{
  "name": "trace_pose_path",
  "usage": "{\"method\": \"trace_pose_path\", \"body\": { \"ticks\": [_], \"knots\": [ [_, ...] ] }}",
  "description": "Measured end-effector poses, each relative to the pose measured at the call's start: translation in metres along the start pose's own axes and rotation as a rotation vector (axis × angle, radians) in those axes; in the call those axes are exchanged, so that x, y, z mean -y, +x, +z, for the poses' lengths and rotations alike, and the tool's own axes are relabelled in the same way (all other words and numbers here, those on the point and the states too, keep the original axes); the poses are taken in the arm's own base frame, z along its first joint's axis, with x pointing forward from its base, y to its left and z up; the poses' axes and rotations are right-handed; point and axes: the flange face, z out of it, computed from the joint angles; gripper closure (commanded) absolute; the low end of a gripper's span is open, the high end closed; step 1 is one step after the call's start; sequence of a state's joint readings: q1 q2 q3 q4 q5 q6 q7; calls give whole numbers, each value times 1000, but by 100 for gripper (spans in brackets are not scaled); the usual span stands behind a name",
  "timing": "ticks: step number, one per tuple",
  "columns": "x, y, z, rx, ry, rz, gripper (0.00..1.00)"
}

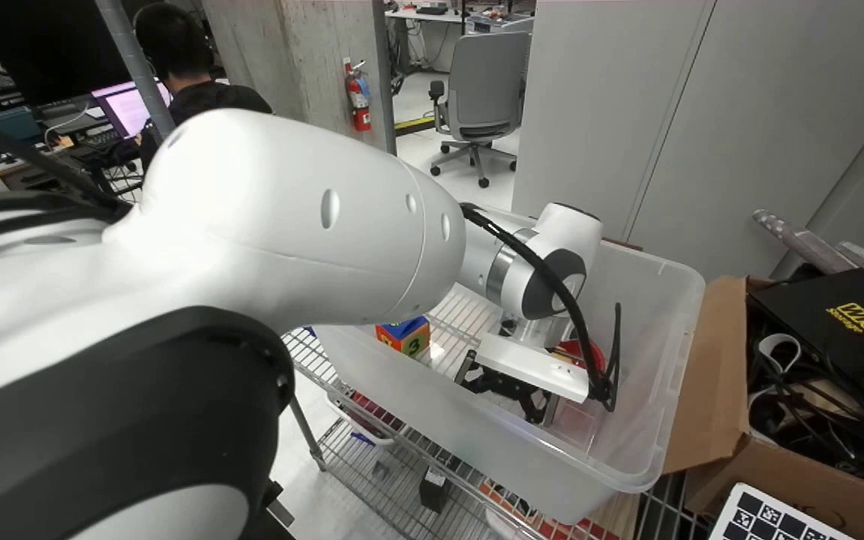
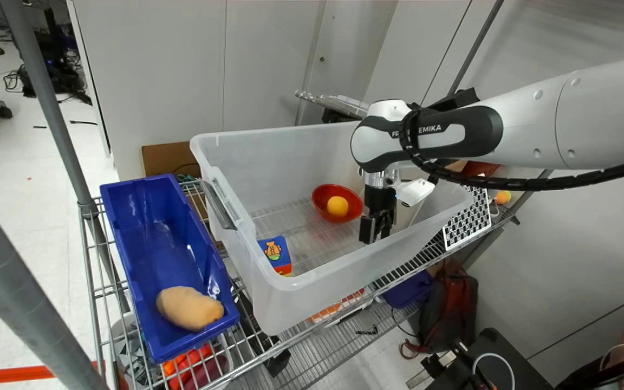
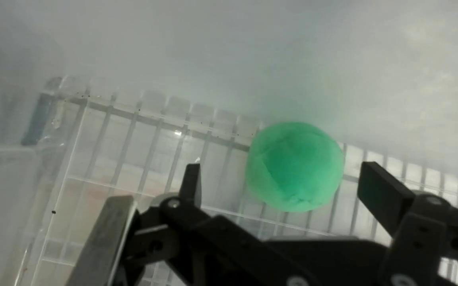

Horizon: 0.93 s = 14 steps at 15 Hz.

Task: Move the pee plush toy

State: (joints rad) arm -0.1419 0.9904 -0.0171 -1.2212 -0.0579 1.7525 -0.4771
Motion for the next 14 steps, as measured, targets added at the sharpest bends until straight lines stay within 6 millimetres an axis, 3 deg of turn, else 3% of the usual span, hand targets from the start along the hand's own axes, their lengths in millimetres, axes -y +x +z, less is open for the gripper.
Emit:
{"method": "trace_pose_path", "body": {
  "ticks": [6, 7, 8, 14],
  "knots": [
    [5, 17, 22, -45, 4, -12, 0],
    [9, 20, 23, -51, 10, -18, 10],
    [13, 22, 24, -55, 17, -19, 26],
    [20, 26, 32, -54, 56, 46, 72]
  ]
}}
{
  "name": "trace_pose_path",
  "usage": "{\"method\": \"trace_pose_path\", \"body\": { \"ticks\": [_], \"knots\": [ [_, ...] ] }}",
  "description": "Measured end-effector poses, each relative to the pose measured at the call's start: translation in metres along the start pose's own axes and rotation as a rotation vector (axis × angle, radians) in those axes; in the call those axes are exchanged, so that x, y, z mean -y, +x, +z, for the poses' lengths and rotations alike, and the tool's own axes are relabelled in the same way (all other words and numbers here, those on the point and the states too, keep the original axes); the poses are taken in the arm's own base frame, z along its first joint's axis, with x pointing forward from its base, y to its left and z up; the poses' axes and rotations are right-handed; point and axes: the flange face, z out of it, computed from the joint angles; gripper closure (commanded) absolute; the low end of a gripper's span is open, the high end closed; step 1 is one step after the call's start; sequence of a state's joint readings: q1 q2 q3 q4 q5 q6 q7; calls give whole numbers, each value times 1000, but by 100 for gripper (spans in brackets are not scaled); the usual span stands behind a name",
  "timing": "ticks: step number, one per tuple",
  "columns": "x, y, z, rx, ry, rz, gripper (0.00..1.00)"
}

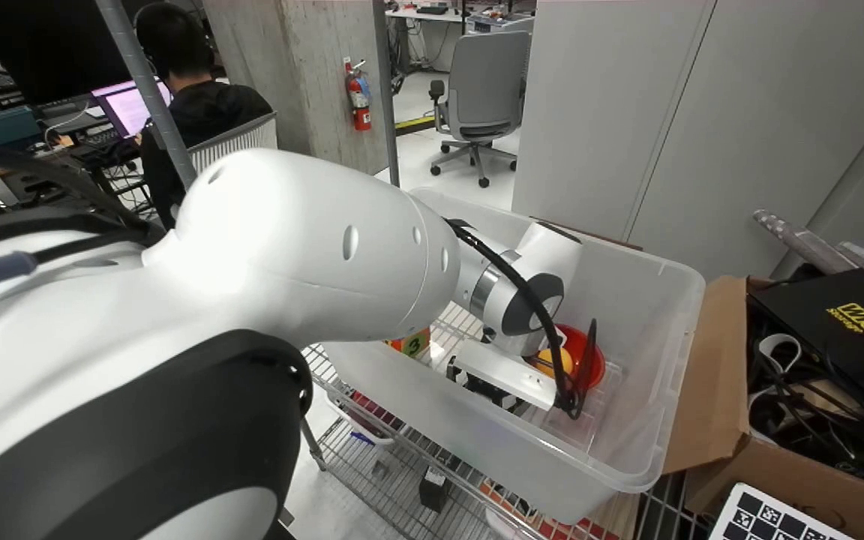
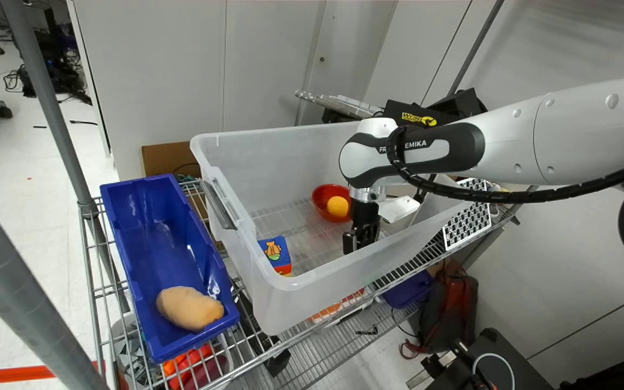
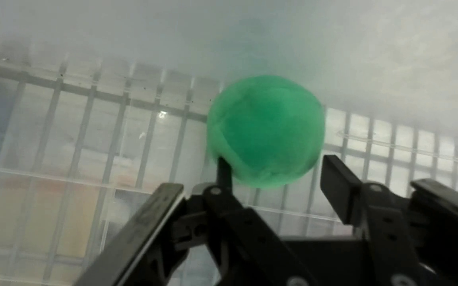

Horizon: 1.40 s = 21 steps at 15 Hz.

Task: Move the pee plush toy

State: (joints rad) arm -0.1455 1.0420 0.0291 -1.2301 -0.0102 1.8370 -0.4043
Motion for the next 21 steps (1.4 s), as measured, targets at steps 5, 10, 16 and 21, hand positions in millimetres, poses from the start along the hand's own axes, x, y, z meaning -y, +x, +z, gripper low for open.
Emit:
{"method": "trace_pose_path", "body": {
  "ticks": [5, 10, 16, 21],
  "knots": [
    [-3, -1, 7, 10, 1, 76, 100],
    [-3, -3, -1, 5, -1, 97, 98],
    [12, -8, -63, -108, -25, 16, 98],
    [47, -1, -114, -277, -32, -134, 98]
  ]
}}
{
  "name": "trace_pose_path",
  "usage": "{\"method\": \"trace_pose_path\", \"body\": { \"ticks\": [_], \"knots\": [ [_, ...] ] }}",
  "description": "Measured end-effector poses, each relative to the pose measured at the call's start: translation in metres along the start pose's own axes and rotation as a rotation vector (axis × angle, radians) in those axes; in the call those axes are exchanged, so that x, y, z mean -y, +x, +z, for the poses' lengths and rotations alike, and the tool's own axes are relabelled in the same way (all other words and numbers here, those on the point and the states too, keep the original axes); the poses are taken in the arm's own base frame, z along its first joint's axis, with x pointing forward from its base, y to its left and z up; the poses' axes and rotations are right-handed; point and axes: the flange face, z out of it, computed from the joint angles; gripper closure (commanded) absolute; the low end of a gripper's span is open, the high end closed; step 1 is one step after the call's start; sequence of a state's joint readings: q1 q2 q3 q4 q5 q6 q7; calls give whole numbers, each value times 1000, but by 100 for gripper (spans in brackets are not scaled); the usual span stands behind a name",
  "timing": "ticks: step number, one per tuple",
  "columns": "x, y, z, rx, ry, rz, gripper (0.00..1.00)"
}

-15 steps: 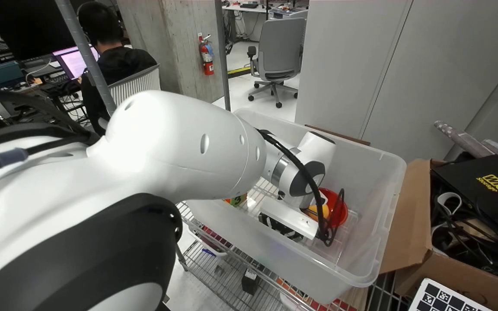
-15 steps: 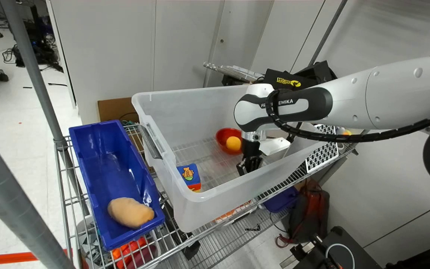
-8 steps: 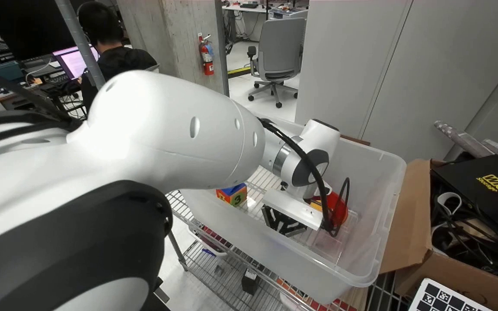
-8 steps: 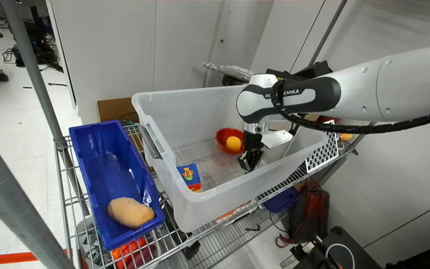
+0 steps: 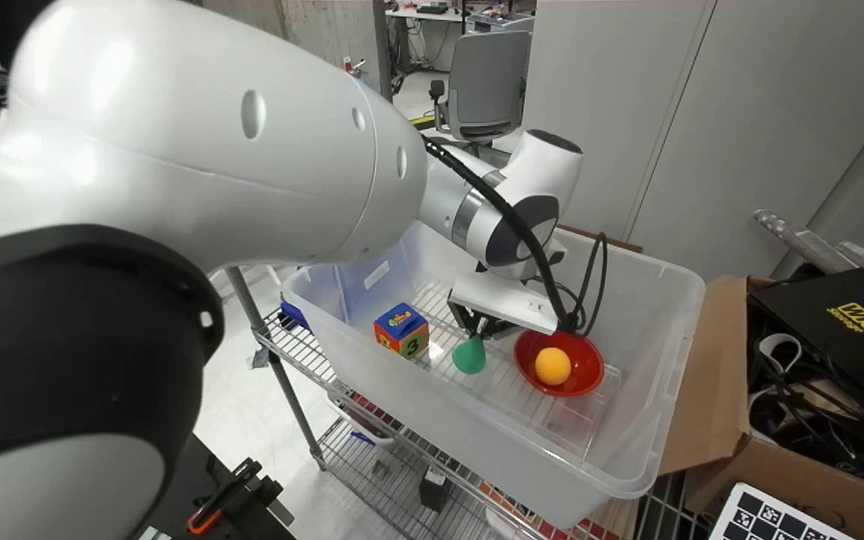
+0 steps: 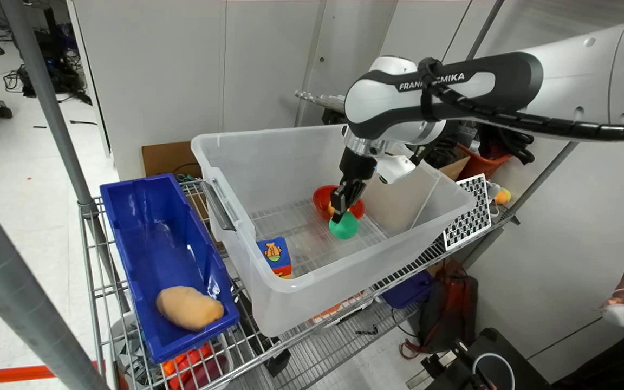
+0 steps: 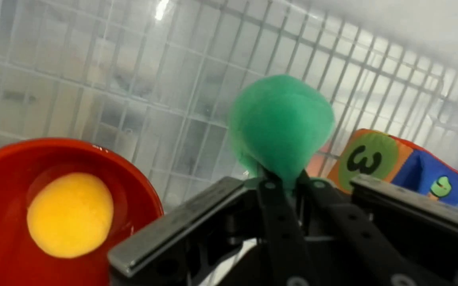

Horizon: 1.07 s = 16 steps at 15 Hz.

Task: Move the pee plush toy

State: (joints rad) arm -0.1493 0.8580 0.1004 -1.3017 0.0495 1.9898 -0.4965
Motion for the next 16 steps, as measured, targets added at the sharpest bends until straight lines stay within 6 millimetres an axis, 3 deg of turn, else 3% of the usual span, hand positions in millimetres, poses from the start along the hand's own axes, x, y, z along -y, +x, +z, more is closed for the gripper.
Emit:
{"method": "trace_pose_path", "body": {
  "ticks": [3, 6, 12, 16],
  "knots": [
    [7, 5, -8, -23, -7, -79, 98],
    [-4, -2, -7, -3, -33, -133, 98],
    [-67, -39, -1, 53, -86, -80, 98],
    [-107, -54, 18, 78, -107, -11, 98]
  ]
}}
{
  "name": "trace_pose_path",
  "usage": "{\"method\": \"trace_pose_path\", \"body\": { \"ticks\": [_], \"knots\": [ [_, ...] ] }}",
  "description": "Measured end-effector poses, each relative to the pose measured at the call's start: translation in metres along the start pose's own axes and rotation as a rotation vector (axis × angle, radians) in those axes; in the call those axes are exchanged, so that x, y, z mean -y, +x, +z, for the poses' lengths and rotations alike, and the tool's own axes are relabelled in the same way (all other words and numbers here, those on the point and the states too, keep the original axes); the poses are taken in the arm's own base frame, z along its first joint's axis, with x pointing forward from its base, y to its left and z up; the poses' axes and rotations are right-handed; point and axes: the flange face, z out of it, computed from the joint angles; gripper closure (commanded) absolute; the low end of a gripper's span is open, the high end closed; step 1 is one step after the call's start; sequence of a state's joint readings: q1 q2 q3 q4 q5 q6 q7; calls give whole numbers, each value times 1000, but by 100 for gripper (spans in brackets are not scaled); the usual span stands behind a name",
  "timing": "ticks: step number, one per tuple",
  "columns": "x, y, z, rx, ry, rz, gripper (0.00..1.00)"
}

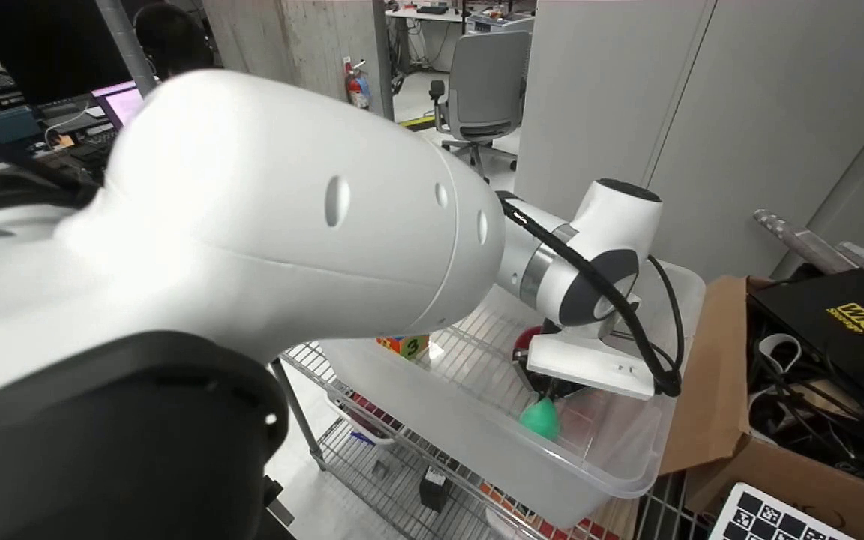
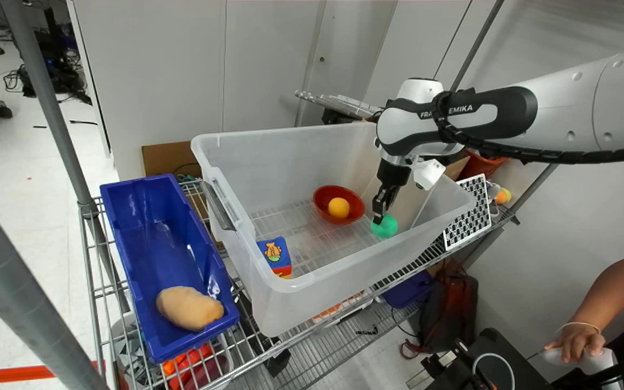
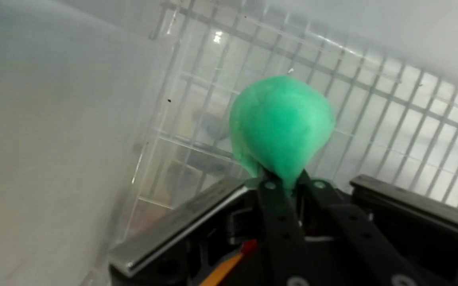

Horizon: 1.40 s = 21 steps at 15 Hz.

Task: Move the pee plush toy

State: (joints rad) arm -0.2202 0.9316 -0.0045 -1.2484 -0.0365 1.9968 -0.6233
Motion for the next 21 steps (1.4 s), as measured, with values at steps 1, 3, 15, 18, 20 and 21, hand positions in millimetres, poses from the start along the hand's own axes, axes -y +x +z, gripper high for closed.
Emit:
{"method": "trace_pose_path", "body": {
  "ticks": [1, 3, 15, 18, 20, 21],
  "knots": [
    [-5, 1, 6, 5, -7, 14, 98],
    [-13, 6, 16, 13, -31, 32, 98],
    [-20, 29, 21, 41, -113, 81, 1],
    [-19, 27, 21, 61, -106, 100, 0],
    [-15, 24, 14, 92, -104, 141, 0],
    [-12, 21, 2, 101, -109, 170, 0]
  ]
}}
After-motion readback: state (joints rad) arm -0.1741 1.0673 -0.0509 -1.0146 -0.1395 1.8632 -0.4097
